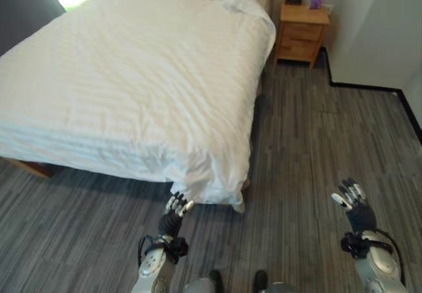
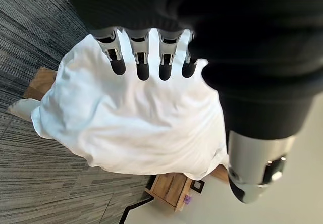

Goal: Making the bed.

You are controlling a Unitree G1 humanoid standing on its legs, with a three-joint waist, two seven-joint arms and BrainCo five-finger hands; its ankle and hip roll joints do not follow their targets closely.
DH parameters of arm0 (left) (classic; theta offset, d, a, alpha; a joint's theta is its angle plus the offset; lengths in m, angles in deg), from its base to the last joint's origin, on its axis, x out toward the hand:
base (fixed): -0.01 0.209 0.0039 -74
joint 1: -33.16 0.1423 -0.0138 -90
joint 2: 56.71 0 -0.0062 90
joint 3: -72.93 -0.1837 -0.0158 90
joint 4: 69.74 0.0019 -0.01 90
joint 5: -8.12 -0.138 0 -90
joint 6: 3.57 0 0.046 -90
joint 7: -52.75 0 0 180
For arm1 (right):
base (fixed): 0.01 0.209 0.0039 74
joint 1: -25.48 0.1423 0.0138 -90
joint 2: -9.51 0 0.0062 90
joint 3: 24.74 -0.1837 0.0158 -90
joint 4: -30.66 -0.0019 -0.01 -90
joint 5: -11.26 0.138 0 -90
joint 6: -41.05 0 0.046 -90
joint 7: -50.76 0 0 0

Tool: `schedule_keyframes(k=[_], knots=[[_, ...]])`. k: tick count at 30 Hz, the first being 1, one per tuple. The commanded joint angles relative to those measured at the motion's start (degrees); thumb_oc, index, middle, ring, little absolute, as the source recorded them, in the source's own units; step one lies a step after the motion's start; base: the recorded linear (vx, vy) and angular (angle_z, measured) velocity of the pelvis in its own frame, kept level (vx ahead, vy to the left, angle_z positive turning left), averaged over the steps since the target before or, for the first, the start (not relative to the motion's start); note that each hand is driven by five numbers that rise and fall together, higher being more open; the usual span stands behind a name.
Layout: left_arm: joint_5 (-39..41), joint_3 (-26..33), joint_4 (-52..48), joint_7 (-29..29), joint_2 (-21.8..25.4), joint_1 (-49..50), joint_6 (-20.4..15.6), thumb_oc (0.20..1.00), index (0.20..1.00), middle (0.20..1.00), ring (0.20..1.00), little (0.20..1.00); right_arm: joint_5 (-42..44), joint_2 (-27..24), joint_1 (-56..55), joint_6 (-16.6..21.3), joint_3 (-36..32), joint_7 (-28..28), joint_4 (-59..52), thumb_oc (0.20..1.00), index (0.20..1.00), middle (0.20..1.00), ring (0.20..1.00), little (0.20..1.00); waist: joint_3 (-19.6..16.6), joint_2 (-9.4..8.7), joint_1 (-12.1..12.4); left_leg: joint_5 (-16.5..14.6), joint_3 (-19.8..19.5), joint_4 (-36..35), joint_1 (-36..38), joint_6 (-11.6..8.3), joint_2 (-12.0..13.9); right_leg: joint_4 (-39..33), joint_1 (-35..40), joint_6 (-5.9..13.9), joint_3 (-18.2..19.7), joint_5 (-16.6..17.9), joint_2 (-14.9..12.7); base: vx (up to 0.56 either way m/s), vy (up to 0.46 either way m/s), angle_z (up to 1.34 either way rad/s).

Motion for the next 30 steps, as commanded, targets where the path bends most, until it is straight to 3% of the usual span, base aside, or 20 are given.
schedule_keyframes(k=[1,7,11,12,14,15,16,19,22,23,24,25,26,27,28,30], knots=[[1.4,0.7,-2.7,0.1,3.0,-2.8,-1.6,1.0,1.0,1.0,1.0,1.0,1.1,0.5,0.0,2.7,-0.6,-0.1,-3.5,1.0,1.0,1.0,1.0,1.0,0.3,-2.22,0.3,4.5,-2.0,-1.3,0.8,-3.35,1.0,-1.7,1.7,6.38,1.4,4.0,-5.4,0.0,0.049,0.02],[0.9,-0.6,-3.0,0.1,4.0,-3.5,-0.8,1.0,1.0,1.0,1.0,1.0,6.9,3.5,-2.1,2.0,1.3,0.8,-3.7,1.0,1.0,1.0,1.0,1.0,0.5,-2.16,-0.5,4.7,-2.0,-3.2,2.8,-3.09,1.1,-0.7,2.2,6.54,0.4,4.4,-6.0,-0.02,0.043,0.05],[0.5,0.1,-2.1,-1.3,5.3,-5.6,-1.6,1.0,1.0,1.0,1.0,1.0,2.7,1.5,-0.4,1.7,3.1,2.0,-5.5,1.0,1.0,1.0,1.0,1.0,3.3,-2.86,-0.3,4.4,-1.6,-2.2,2.3,-2.69,2.2,8.7,-3.1,7.69,2.1,4.8,-6.2,-0.1,-0.025,-0.08],[0.7,0.0,-2.2,-1.8,6.3,-7.0,-2.0,1.0,1.0,1.0,1.0,1.0,2.3,1.3,0.2,1.8,4.0,1.9,-6.2,1.0,1.0,1.0,1.0,1.0,4.4,-2.97,-0.2,4.3,-1.9,-1.5,1.4,-3.04,3.3,10.5,-5.0,8.52,2.6,6.3,-8.0,-0.11,-0.191,-0.05],[0.3,0.1,-3.2,-1.5,7.4,-7.6,-1.9,1.0,1.0,1.0,1.0,1.0,1.2,1.4,0.0,1.5,4.4,1.9,-5.6,1.0,1.0,1.0,1.0,1.0,4.5,-2.66,0.4,4.3,-2.3,-1.1,1.2,-4.03,5.8,10.8,-4.5,8.33,2.0,8.0,-13.1,0.01,-0.329,0.06],[-0.1,0.4,-4.1,-1.3,8.2,-7.5,-2.0,1.0,1.0,1.0,1.0,1.0,-0.3,1.3,0.2,1.1,4.6,2.0,-5.2,1.0,1.0,1.0,1.0,1.0,4.1,-3.01,1.4,4.1,-2.5,-1.1,1.6,-5.17,7.9,9.6,-2.6,8.84,0.7,11.3,-18.4,0.05,-0.31,0.06],[-0.1,0.4,-4.1,-1.3,8.2,-7.5,-2.0,1.0,1.0,1.0,1.0,1.0,-0.3,1.4,0.2,1.1,4.6,2.0,-5.2,1.0,1.0,1.0,1.0,1.0,4.2,-3.05,1.4,4.0,-2.5,-1.1,1.7,-5.16,7.8,9.5,-2.4,8.9,0.7,11.3,-18.5,0.05,-0.34,0.01],[0.7,0.8,-3.9,-1.4,8.3,-7.4,-2.2,1.0,1.0,1.0,1.0,1.0,0.8,1.7,1.8,1.3,6.0,2.4,-5.4,1.0,1.0,1.0,1.0,1.0,3.3,-4.15,2.1,3.3,-2.3,0.7,1.9,-7.24,11.1,6.8,-1.2,10.81,1.7,15.3,-22.7,0.06,-0.348,-0.14],[1.4,1.1,-3.3,-2.1,8.4,-8.2,-2.8,1.0,1.0,1.0,1.0,1.0,2.2,1.3,2.7,2.0,6.9,2.9,-7.0,1.0,1.0,1.0,1.0,1.0,2.9,-4.62,1.3,4.7,-2.9,2.2,1.9,-8.97,14.2,6.6,-1.7,12.24,6.1,14.3,-21.0,0.05,-0.393,-0.27],[1.2,1.2,-3.3,-2.4,8.5,-8.9,-3.0,1.0,1.0,1.0,1.0,1.0,2.8,1.0,3.1,2.2,7.2,3.4,-7.7,1.0,1.0,1.0,1.0,1.0,2.8,-4.45,0.8,5.8,-3.8,3.3,1.7,-9.87,16.3,7.6,-1.9,11.91,7.6,10.0,-18.8,0.02,-0.587,-0.05],[1.5,1.7,-3.6,-2.0,8.3,-9.1,-3.3,1.0,1.0,1.0,1.0,1.0,3.3,-0.3,3.7,2.1,8.0,4.1,-6.9,1.0,1.0,1.0,1.0,1.0,2.8,-4.07,0.8,7.8,-3.6,4.9,1.7,-10.89,19.3,5.6,-0.9,10.69,5.9,5.0,-16.3,0.01,-0.488,0.09],[1.5,1.7,-3.6,-2.0,8.3,-9.1,-3.2,1.0,1.0,1.0,1.0,1.0,3.3,-0.3,3.7,2.1,8.0,4.1,-6.8,1.0,1.0,1.0,1.0,1.0,2.9,-3.88,0.7,7.9,-3.7,4.9,1.7,-11.01,19.5,5.6,-0.7,10.58,5.8,4.9,-16.1,0.0,-0.475,0.03],[1.1,2.4,-3.9,-1.8,8.1,-8.8,-3.2,1.0,1.0,1.0,1.0,1.0,3.6,-0.7,3.8,2.3,8.2,4.1,-6.2,1.0,1.0,1.0,1.0,1.0,3.1,-3.53,0.6,11.2,-4.1,7.0,1.0,-11.58,21.3,4.3,0.1,9.61,5.7,3.5,-13.9,0.0,-0.191,-0.13],[1.1,2.5,-3.9,-1.8,8.1,-8.8,-3.1,1.0,1.0,1.0,1.0,1.0,3.6,-0.7,3.8,2.3,8.2,4.2,-6.1,1.0,1.0,1.0,1.0,1.0,3.1,-3.31,0.5,11.2,-4.4,7.1,0.9,-11.74,21.6,4.2,0.2,9.47,5.5,3.5,-13.6,-0.04,-0.648,-0.22],[0.7,2.5,-3.1,-1.9,7.1,-8.7,-2.7,1.0,1.0,1.0,1.0,1.0,4.9,-1.5,2.7,2.5,7.8,3.5,-4.7,1.0,1.0,1.0,1.0,1.0,4.4,-2.75,-0.2,20.5,-2.9,12.0,-1.7,-11.29,25.9,4.1,1.7,6.45,3.9,2.2,-9.3,-0.06,-0.634,-0.11],[1.3,2.0,-2.7,-1.7,6.6,-9.1,-2.3,1.0,1.0,1.0,1.0,1.0,5.7,-2.2,2.0,2.1,7.3,3.5,-5.1,1.0,1.0,1.0,1.0,1.0,4.9,-3.32,-0.5,20.2,-1.2,14.1,-3.2,-10.04,25.5,3.8,2.0,5.32,3.3,1.9,-8.5,-0.05,-0.504,0.25]])
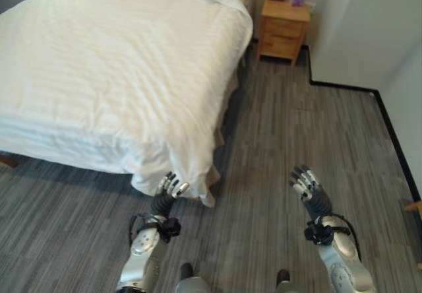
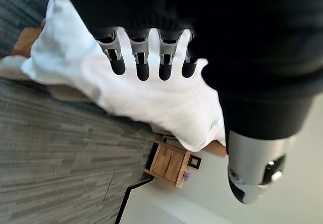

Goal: Making the bed.

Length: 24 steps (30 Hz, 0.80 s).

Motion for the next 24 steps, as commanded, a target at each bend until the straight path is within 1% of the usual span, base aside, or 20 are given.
schedule_keyframes(k=[1,2,3,4,5,6,7,8,9,10,11,12,13,16,17,18,24], knots=[[2.6,0.1,-2.6,1.2,1.1,-2.5,-1.5,1.0,1.0,1.0,1.0,1.0,4.1,-1.3,-2.2,2.3,-2.9,0.6,-7.7,1.0,1.0,1.0,1.0,1.0,0.6,-1.37,-1.2,7.5,4.5,8.2,0.0,-2.49,4.2,-2.2,2.4,0.53,-0.4,3.9,-1.9,0.01,-0.394,0.69],[2.3,-0.3,-2.9,2.6,0.7,-1.5,-1.3,1.0,1.0,1.0,1.0,1.0,2.8,-3.1,-2.7,1.2,-3.9,1.6,-7.4,1.0,1.0,1.0,1.0,1.0,0.2,-2.16,-0.2,3.7,-0.4,10.1,-1.8,-1.21,-2.7,-3.8,2.9,0.53,0.4,4.5,-2.1,0.03,-0.481,0.74],[1.3,-0.6,-3.3,3.3,0.6,-0.8,-1.2,1.0,1.0,1.0,1.0,1.0,0.9,-4.3,-2.8,0.8,-4.9,2.1,-7.4,1.0,1.0,1.0,1.0,1.0,0.0,-2.47,0.7,2.1,-4.2,11.4,-3.9,-0.95,-7.5,-4.3,3.2,0.48,0.8,4.8,-2.1,0.06,-0.357,0.31],[1.0,-0.6,-3.1,3.7,0.5,-0.5,-1.1,1.0,1.0,1.0,1.0,1.0,-0.1,-4.6,-2.6,0.7,-5.9,2.0,-7.3,1.0,1.0,1.0,1.0,1.0,-0.2,-2.62,0.9,0.8,-4.3,10.9,-4.4,-0.64,-9.4,-4.7,3.5,0.42,0.9,5.0,-1.8,0.09,-0.291,-0.4],[1.2,-1.0,-2.7,4.2,0.4,0.0,-1.2,1.0,1.0,1.0,1.0,1.0,-0.2,-4.1,-2.0,1.2,-7.8,1.3,-6.4,1.0,1.0,1.0,1.0,1.0,-1.0,-2.7,1.0,-2.2,-3.5,8.5,-3.9,0.52,-13.1,-5.2,4.0,0.49,1.0,5.2,-1.2,0.09,-0.242,-0.69],[1.3,-1.4,-2.8,4.4,0.4,0.1,-1.2,1.0,1.0,1.0,1.0,1.0,0.0,-3.7,-1.8,1.5,-8.2,0.9,-6.0,1.0,1.0,1.0,1.0,1.0,-1.3,-2.59,1.2,-3.7,-3.3,6.9,-3.1,1.31,-15.0,-5.3,4.0,0.55,1.1,5.2,-0.9,0.07,-0.144,-0.53],[1.3,-1.5,-2.7,4.4,0.4,0.1,-1.2,1.0,1.0,1.0,1.0,1.0,0.0,-3.7,-1.8,1.5,-8.2,1.0,-5.9,1.0,1.0,1.0,1.0,1.0,-1.2,-2.64,1.3,-3.8,-3.2,6.9,-3.0,1.37,-15.1,-5.3,4.1,0.62,1.1,5.1,-1.0,0.05,-0.062,-0.21],[1.5,-2.0,-2.9,4.4,0.3,0.2,-1.1,1.0,1.0,1.0,1.0,1.0,0.2,-3.1,-1.4,2.0,-8.7,0.2,-5.1,1.0,1.0,1.0,1.0,1.0,-1.6,-2.44,1.5,-5.0,-4.0,5.2,-2.5,1.96,-17.2,-5.5,4.1,0.64,1.3,5.1,-0.4,0.05,-0.037,-0.19],[1.9,-2.5,-2.9,4.6,0.3,0.2,-0.7,1.0,1.0,1.0,1.0,1.0,0.5,-2.4,-1.2,2.2,-9.3,-0.5,-4.7,1.0,1.0,1.0,1.0,1.0,-2.0,-2.13,1.1,-6.6,-3.2,2.8,-1.2,2.75,-18.2,-5.7,3.9,0.69,1.3,5.1,0.3,0.06,-0.039,-0.21],[2.0,-2.7,-3.0,4.5,0.2,0.1,-0.7,1.0,1.0,1.0,1.0,1.0,0.7,-2.1,-1.3,2.3,-9.4,-0.7,-4.7,1.0,1.0,1.0,1.0,1.0,-2.3,-1.92,0.9,-6.8,-2.8,1.7,-0.2,2.97,-18.5,-5.8,3.8,0.76,1.3,5.1,0.7,0.04,-0.009,-0.11],[2.6,-3.6,-3.0,4.3,0.1,-0.3,-0.5,1.0,1.0,1.0,1.0,1.0,2.6,-1.3,-1.4,2.3,-9.3,-1.1,-4.8,1.0,1.0,1.0,1.0,1.0,-2.5,-1.46,0.4,-6.7,-2.2,-1.2,1.4,3.09,-18.4,-6.3,3.5,0.84,1.2,5.2,1.3,0.02,0.005,-0.06],[2.6,-3.6,-3.0,4.3,0.1,-0.3,-0.5,1.0,1.0,1.0,1.0,1.0,2.6,-1.3,-1.4,2.3,-9.3,-1.1,-4.9,1.0,1.0,1.0,1.0,1.0,-2.5,-1.46,0.4,-6.7,-2.2,-1.3,1.5,3.09,-18.4,-6.3,3.5,0.84,1.2,5.2,1.3,-0.02,0.012,0.04],[3.0,-5.2,-2.8,3.9,0.4,-1.2,-0.2,1.0,1.0,1.0,1.0,1.0,7.8,1.0,-2.0,2.2,-8.3,-0.9,-4.4,1.0,1.0,1.0,1.0,1.0,-2.6,-1.02,-0.2,-6.3,-3.8,-5.0,2.6,3.28,-18.9,-7.8,2.9,0.72,1.3,5.7,2.1,-0.05,0.011,0.05],[2.6,-5.3,-3.3,4.1,0.8,0.1,0.4,1.0,1.0,1.0,1.0,1.0,6.3,1.7,-3.8,1.3,-7.6,-1.1,-4.5,1.0,1.0,1.0,1.0,1.0,-2.8,-0.94,-0.5,-6.1,-5.0,-6.7,3.4,3.37,-19.7,-8.9,3.2,0.85,0.7,6.1,2.0,-0.01,0.036,0.06],[3.4,-5.0,-3.4,4.3,0.8,1.3,0.7,1.0,1.0,1.0,1.0,1.0,8.3,2.5,-4.5,1.0,-7.4,-0.7,-5.3,1.0,1.0,1.0,1.0,1.0,-3.0,-0.84,-0.5,-6.2,-5.0,-7.4,3.9,3.48,-19.9,-8.9,3.5,0.96,0.7,6.1,1.9,0.06,0.073,0.14],[3.2,-4.5,-3.5,4.6,0.9,2.9,1.0,1.0,1.0,1.0,1.0,1.0,8.4,2.5,-5.5,0.2,-6.6,0.9,-6.3,1.0,1.0,1.0,1.0,1.0,-3.2,-0.61,-0.2,-6.3,-5.3,-8.4,4.9,3.64,-20.0,-8.8,3.7,1.06,1.0,6.1,1.8,0.05,0.059,0.13],[3.8,-3.6,-3.7,4.9,0.9,4.9,1.1,1.0,1.0,1.0,1.0,1.0,6.4,1.8,-6.7,-0.5,-5.7,2.5,-7.7,1.0,1.0,1.0,1.0,1.0,-3.4,-0.48,0.2,-6.4,-5.4,-10.4,6.6,3.93,-20.4,-8.5,4.2,1.41,1.1,5.8,1.4,0.02,0.041,0.1]])
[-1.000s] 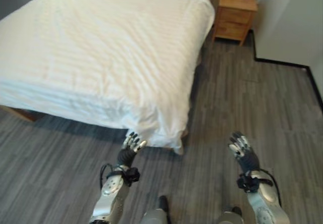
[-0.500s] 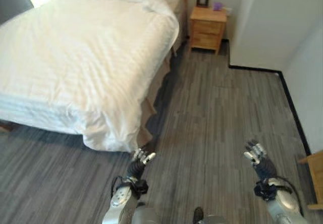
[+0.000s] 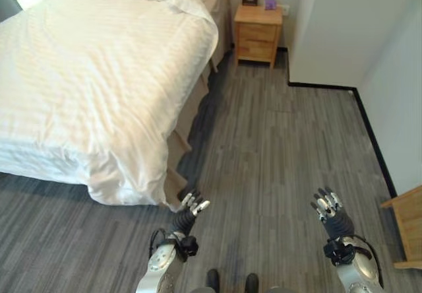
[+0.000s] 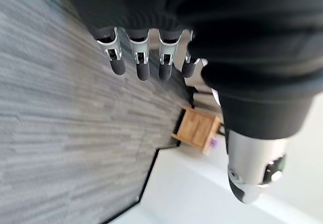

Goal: Making the bed.

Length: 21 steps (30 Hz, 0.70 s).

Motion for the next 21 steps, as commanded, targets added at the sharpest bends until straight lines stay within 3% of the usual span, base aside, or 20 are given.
schedule_keyframes(k=[1,8,16,21], knots=[[2.9,1.7,-2.0,1.0,2.7,-1.5,-1.5,1.0,1.0,1.0,1.0,1.0,0.2,0.7,-0.2,1.7,-0.3,2.2,-5.1,1.0,1.0,1.0,1.0,1.0,-1.5,-1.89,1.2,1.5,0.0,0.7,0.3,0.26,-1.0,2.2,-0.3,8.7,2.8,2.9,-7.8,0.02,0.042,0.03],[-0.5,1.7,-2.9,0.4,3.4,-2.0,-1.9,1.0,1.0,1.0,1.0,1.0,-3.3,-0.5,1.6,2.3,-0.4,1.1,-3.5,1.0,1.0,1.0,1.0,1.0,-1.5,-2.27,1.4,1.2,0.2,0.3,1.1,0.05,-0.7,0.9,0.2,9.07,3.0,3.8,-7.7,0.0,0.009,-0.01],[0.3,4.6,-2.4,-0.8,2.6,1.9,-1.3,1.0,1.0,1.0,1.0,1.0,0.6,1.5,3.0,1.3,2.9,0.9,-1.8,1.0,1.0,1.0,1.0,1.0,-2.1,-2.94,1.7,1.2,1.2,0.3,1.9,-0.35,0.1,0.1,0.4,8.41,4.0,4.0,-6.4,-0.03,-0.021,-0.08],[0.5,4.2,-2.1,-1.1,1.7,0.3,-1.7,1.0,1.0,1.0,1.0,1.0,-1.9,0.5,3.0,0.9,3.2,1.6,-2.2,1.0,1.0,1.0,1.0,1.0,-2.8,-3.07,1.6,1.6,1.0,0.8,1.9,-0.56,0.4,0.1,0.6,8.06,3.6,3.8,-5.8,-0.08,-0.037,-0.06]])
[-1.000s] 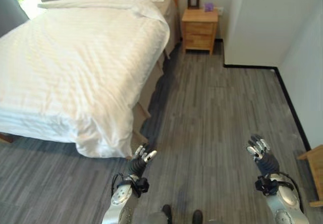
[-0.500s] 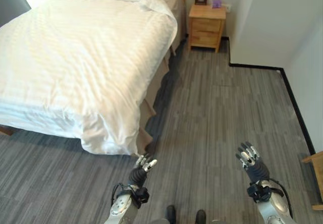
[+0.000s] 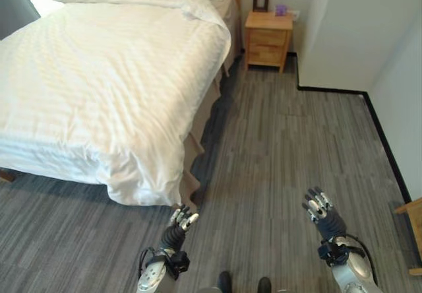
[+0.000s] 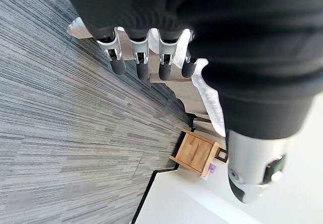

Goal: Making the bed.

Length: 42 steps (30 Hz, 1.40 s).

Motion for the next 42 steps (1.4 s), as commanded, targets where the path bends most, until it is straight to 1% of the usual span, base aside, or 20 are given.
schedule_keyframes(k=[1,7,8,9,10,11,12,13,14,15,19,22,24,27,30,32,33,34,37,42], knots=[[-0.8,-0.1,0.1,-0.3,1.8,-3.9,-1.6,1.0,1.0,1.0,1.0,1.0,-1.4,0.6,1.4,1.8,-1.0,0.4,-2.6,1.0,1.0,1.0,1.0,1.0,-2.5,-2.56,0.0,2.0,-0.8,0.9,0.2,-1.36,1.8,0.6,-0.3,5.98,1.3,3.2,-4.4,-0.07,-0.02,-0.01],[-1.1,-0.7,0.6,0.1,1.4,-3.7,-1.5,1.0,1.0,1.0,1.0,1.0,-2.0,1.0,0.8,2.4,-2.5,0.2,-3.1,1.0,1.0,1.0,1.0,1.0,-3.1,-1.99,-0.6,2.1,-0.9,0.9,0.6,-1.45,2.0,0.9,0.0,5.73,1.1,3.0,-4.3,-0.04,-0.005,0.0],[-5.2,7.1,1.4,-1.7,3.6,-7.4,-0.8,1.0,1.0,1.0,1.0,1.0,0.3,-2.4,5.7,0.7,-7.2,-1.1,7.5,1.0,1.0,1.0,1.0,1.0,0.0,-5.14,3.2,-3.9,-2.6,11.7,-3.2,-2.9,5.1,7.5,-4.9,5.71,-1.6,1.6,-6.6,-0.07,0.028,0.03],[-4.8,7.0,1.7,-1.7,3.3,-7.6,-0.7,1.0,1.0,1.0,1.0,1.0,-2.4,-3.1,5.0,0.3,-7.8,-1.9,5.9,1.0,1.0,1.0,1.0,1.0,-0.4,-4.99,2.5,-3.4,-0.6,11.9,-2.5,-3.07,6.3,7.5,-5.1,5.8,-2.5,1.8,-7.1,-0.12,0.063,0.02],[-4.1,7.0,1.8,-1.8,3.0,-8.3,-0.9,1.0,1.0,1.0,1.0,1.0,-3.8,-3.6,4.6,0.6,-8.7,-1.8,4.0,1.0,1.0,1.0,1.0,1.0,-0.8,-4.54,1.9,-3.3,0.7,12.4,-1.5,-3.05,6.9,7.6,-5.4,5.75,-3.1,2.1,-7.1,-0.13,0.113,0.09],[-3.6,6.7,2.6,-2.0,2.5,-8.7,-1.0,1.0,1.0,1.0,1.0,1.0,-5.6,-3.5,3.7,1.3,-9.1,-1.3,3.2,1.0,1.0,1.0,1.0,1.0,-1.8,-3.73,0.8,-3.7,1.9,10.0,0.2,-3.24,7.1,7.4,-5.6,5.97,-3.9,2.1,-7.2,-0.08,0.144,0.2],[-3.4,6.5,3.1,-2.4,2.1,-9.3,-1.5,1.0,1.0,1.0,1.0,1.0,-11.0,-4.8,3.1,1.8,-9.8,-1.7,1.5,1.0,1.0,1.0,1.0,1.0,-2.8,-2.69,-0.1,-3.2,2.6,5.3,2.1,-3.55,7.0,7.0,-5.6,6.14,-4.4,2.2,-6.9,-0.04,0.169,0.32],[-3.9,6.4,2.9,-2.7,1.8,-10.0,-1.8,1.0,1.0,1.0,1.0,1.0,-13.6,-5.0,3.1,2.4,-10.8,-1.7,1.4,1.0,1.0,1.0,1.0,1.0,-3.4,-2.04,-0.7,-2.6,2.9,2.5,3.0,-3.7,6.8,6.3,-5.8,6.35,-5.3,2.7,-6.9,-0.06,0.161,0.42],[-4.0,6.1,3.1,-3.1,1.9,-10.6,-1.9,1.0,1.0,1.0,1.0,1.0,-14.7,-5.1,3.6,2.9,-10.8,-3.0,2.0,1.0,1.0,1.0,1.0,1.0,-3.6,-1.73,-0.9,-2.3,3.1,0.8,3.8,-3.67,6.7,6.1,-5.7,6.52,-5.7,3.0,-6.8,-0.13,0.198,0.53],[-4.4,5.4,3.3,-4.2,2.1,-12.2,-2.5,1.0,1.0,1.0,1.0,1.0,-13.5,-4.3,5.3,3.3,-10.5,-4.7,3.9,1.0,1.0,1.0,1.0,1.0,-3.7,-1.41,-1.5,-2.3,3.2,0.3,4.1,-3.28,5.8,6.3,-5.9,6.92,-5.7,3.8,-7.1,-0.11,0.139,0.46],[-6.0,6.3,2.2,-4.7,3.1,-12.1,-2.7,1.0,1.0,1.0,1.0,1.0,-11.3,-3.1,5.6,3.0,-10.2,-4.0,3.3,1.0,1.0,1.0,1.0,1.0,-3.6,-1.31,-1.6,-2.4,3.0,0.3,3.8,-2.81,5.0,6.2,-5.7,7.08,-5.2,4.2,-7.5,-0.04,0.095,0.08],[-5.3,6.6,1.1,-5.7,2.9,-12.0,-3.0,1.0,1.0,1.0,1.0,1.0,-8.3,-1.6,5.9,3.2,-8.5,-3.2,2.9,1.0,1.0,1.0,1.0,1.0,-3.6,-1.48,-1.2,-2.5,2.7,0.3,3.6,-2.43,4.3,5.0,-4.9,7.32,-5.3,4.6,-7.9,0.03,0.078,-0.01],[-4.9,6.2,-0.6,-5.0,2.7,-10.9,-3.1,1.0,1.0,1.0,1.0,1.0,-9.8,-1.8,5.1,3.0,-8.1,-2.5,2.0,1.0,1.0,1.0,1.0,1.0,-3.3,-1.63,-1.0,-2.7,2.3,0.3,2.8,-2.07,3.5,4.0,-4.7,7.78,-5.1,5.4,-8.4,0.05,0.113,-0.02],[-5.1,5.4,-0.9,-4.3,2.9,-10.0,-2.8,1.0,1.0,1.0,1.0,1.0,-9.9,-1.3,4.4,2.8,-7.4,-2.1,2.4,1.0,1.0,1.0,1.0,1.0,-2.9,-1.79,-1.0,-2.6,2.2,0.3,2.0,-1.97,3.2,2.3,-4.8,8.08,-4.5,6.2,-8.4,0.02,0.083,0.03],[-5.9,5.8,-1.9,-3.7,3.4,-9.4,-3.0,1.0,1.0,1.0,1.0,1.0,-13.6,-2.2,4.1,2.2,-5.8,-0.9,2.0,1.0,1.0,1.0,1.0,1.0,-2.4,-2.08,-0.6,-2.7,3.5,0.3,1.0,-1.92,3.2,1.0,-5.8,8.67,-4.8,7.4,-8.5,-0.04,0.059,-0.07],[-6.2,6.4,-1.8,-3.6,3.5,-9.3,-3.4,1.0,1.0,1.0,1.0,1.0,-16.2,-2.9,3.5,2.0,-5.1,0.4,1.1,1.0,1.0,1.0,1.0,1.0,-2.0,-2.39,-0.4,-2.7,4.8,0.3,0.4,-1.98,3.2,1.0,-6.1,9.09,-5.8,7.8,-8.8,-0.02,0.048,-0.11],[-6.2,6.5,-1.7,-3.6,3.5,-9.3,-3.4,1.0,1.0,1.0,1.0,1.0,-16.2,-2.9,3.5,2.0,-5.1,0.5,1.1,1.0,1.0,1.0,1.0,1.0,-2.1,-2.41,-0.4,-2.7,4.8,0.3,0.4,-1.97,3.2,1.0,-6.1,9.1,-5.8,7.8,-8.8,0.02,0.074,-0.13],[-6.3,6.7,-1.6,-3.8,3.3,-9.6,-3.6,1.0,1.0,1.0,1.0,1.0,-15.8,-2.8,3.1,2.1,-5.2,0.6,1.4,1.0,1.0,1.0,1.0,1.0,-1.9,-2.59,-0.4,-2.8,5.3,0.3,0.2,-1.86,2.9,1.2,-5.8,9.5,-6.9,7.9,-9.4,0.02,0.066,-0.11],[-6.9,7.8,-1.6,-4.0,3.2,-8.9,-3.9,1.0,1.0,1.0,1.0,1.0,-15.2,-2.5,3.0,2.2,-6.2,0.2,1.8,1.0,1.0,1.0,1.0,1.0,-1.7,-2.73,-0.3,-3.5,5.8,0.3,1.2,-1.5,2.2,1.7,-4.8,10.01,-7.8,8.0,-10.5,0.05,0.088,-0.03],[-6.0,9.4,-0.3,-5.1,3.6,-9.5,-4.4,1.0,1.0,1.0,1.0,1.0,-14.4,-2.0,5.1,3.4,-8.4,-1.9,2.1,1.0,1.0,1.0,1.0,1.0,-1.6,-2.11,-0.1,-4.2,5.4,0.3,2.5,-0.6,1.0,4.7,-4.9,10.55,-7.0,7.6,-12.0,0.06,0.092,0.01]])
